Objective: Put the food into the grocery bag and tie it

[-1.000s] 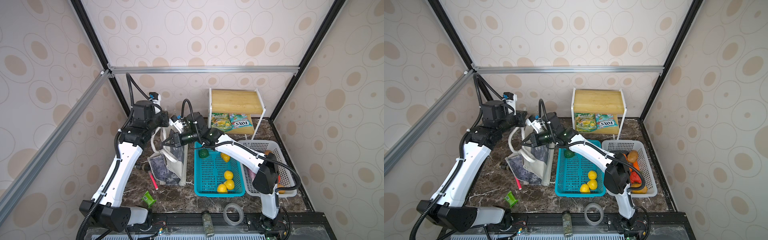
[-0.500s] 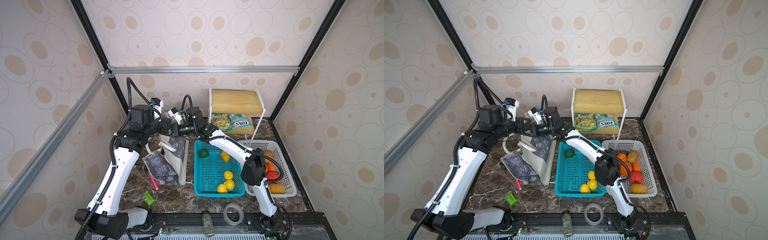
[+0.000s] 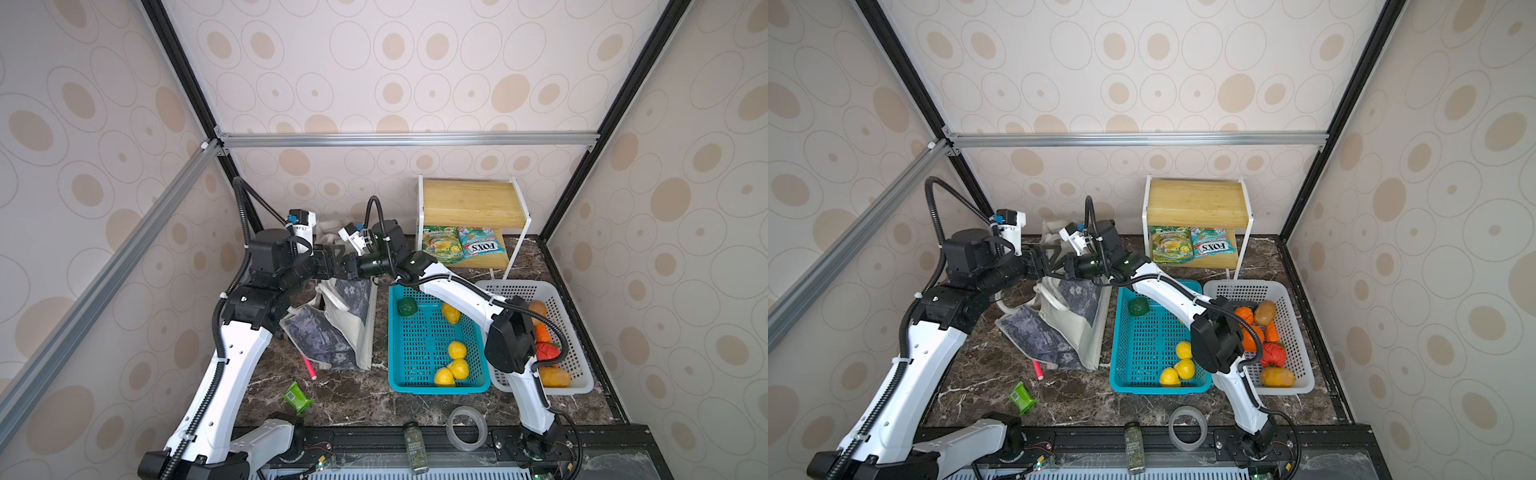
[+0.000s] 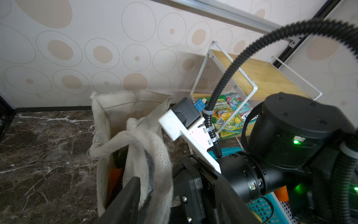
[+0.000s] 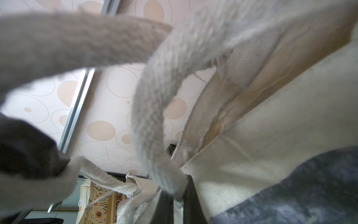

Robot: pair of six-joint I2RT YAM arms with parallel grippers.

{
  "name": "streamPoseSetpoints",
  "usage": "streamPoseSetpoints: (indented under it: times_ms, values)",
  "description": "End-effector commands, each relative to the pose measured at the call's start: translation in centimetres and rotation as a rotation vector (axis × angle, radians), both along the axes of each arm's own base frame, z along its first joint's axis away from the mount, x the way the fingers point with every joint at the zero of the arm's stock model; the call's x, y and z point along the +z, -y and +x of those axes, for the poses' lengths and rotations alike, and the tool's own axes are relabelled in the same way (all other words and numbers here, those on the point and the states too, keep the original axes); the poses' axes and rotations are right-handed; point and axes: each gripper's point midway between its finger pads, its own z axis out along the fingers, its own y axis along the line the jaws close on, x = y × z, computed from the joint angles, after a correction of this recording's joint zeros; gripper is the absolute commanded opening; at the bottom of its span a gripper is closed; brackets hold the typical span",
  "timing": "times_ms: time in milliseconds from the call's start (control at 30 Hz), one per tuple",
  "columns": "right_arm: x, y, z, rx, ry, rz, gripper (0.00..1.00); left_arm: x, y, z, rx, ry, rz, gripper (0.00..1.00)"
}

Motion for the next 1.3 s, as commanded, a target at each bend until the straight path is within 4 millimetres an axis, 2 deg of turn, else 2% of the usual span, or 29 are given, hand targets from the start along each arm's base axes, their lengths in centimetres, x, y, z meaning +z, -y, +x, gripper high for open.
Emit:
streamPoseSetpoints:
  times_ms: [0,133,200,233,267,333,367,400,433,567,600,700,767,867,933,1000,1100,1167,1267]
  values:
    - [2.8,0.8,-0.8,-0.011,0.059,0.021,0.00,2.0,-1.5,0.2,0.029,0.061,-0.078,0.66]
    - [2.5,0.9,-0.7,-0.013,0.057,0.010,0.00,2.0,-4.3,0.2,0.113,0.063,-0.076,0.68]
    - [2.2,0.9,-0.7,-0.018,0.056,-0.002,0.00,2.1,-5.3,0.3,0.130,0.070,-0.108,0.64]
    - [2.1,1.0,-0.6,-0.020,0.057,-0.007,0.00,1.9,-5.6,0.3,0.129,0.071,-0.132,0.55]
    - [1.9,1.0,-0.6,-0.023,0.057,-0.012,0.00,1.8,-5.7,0.4,0.114,0.069,-0.159,0.36]
    - [2.0,1.0,-0.8,-0.017,0.061,-0.015,0.00,1.3,-5.0,0.6,0.069,0.058,-0.180,0.09]
    - [2.2,0.9,-1.1,-0.004,0.069,-0.017,0.00,1.3,-4.7,0.7,0.047,0.051,-0.185,0.02]
    - [2.4,0.9,-1.5,0.005,0.081,-0.016,0.00,1.2,-4.4,0.7,0.031,0.044,-0.188,0.00]
    - [2.8,0.8,-1.7,0.012,0.086,-0.006,0.00,1.5,-4.2,0.7,0.024,0.045,-0.195,0.00]
    - [6.3,-0.3,-3.9,0.093,0.069,0.136,0.00,3.3,-2.9,0.3,-0.007,0.088,-0.215,0.00]
    - [6.5,-0.6,-4.6,0.111,0.082,0.125,0.00,3.4,-2.9,0.7,-0.002,0.087,-0.200,0.00]
    - [5.7,-1.3,-6.4,0.155,0.122,0.029,0.00,3.3,-2.9,2.3,0.008,0.062,-0.169,0.00]
    - [3.9,-1.3,-7.6,0.190,0.112,-0.042,0.00,3.4,-2.9,3.2,0.010,0.062,-0.170,0.00]
    - [2.3,-0.2,-9.0,0.201,0.134,-0.109,0.00,3.1,-3.4,4.1,0.040,0.064,-0.162,0.00]
    - [1.9,0.7,-9.8,0.209,0.162,-0.124,0.00,2.9,-3.7,4.6,0.058,0.055,-0.146,0.00]
    - [1.8,1.2,-10.4,0.235,0.183,-0.116,0.00,2.8,-3.3,5.1,0.033,0.051,-0.160,0.00]
    - [1.6,0.5,-9.6,0.247,0.166,-0.096,0.01,2.9,-1.2,5.1,-0.024,0.044,-0.159,0.01]
    - [2.4,-0.6,-8.9,0.270,0.128,-0.030,0.01,2.9,0.3,4.9,-0.047,0.031,-0.122,0.03]
    - [3.5,-2.0,-6.9,0.246,0.097,0.031,0.01,3.1,1.0,4.2,-0.042,0.023,-0.091,0.04]
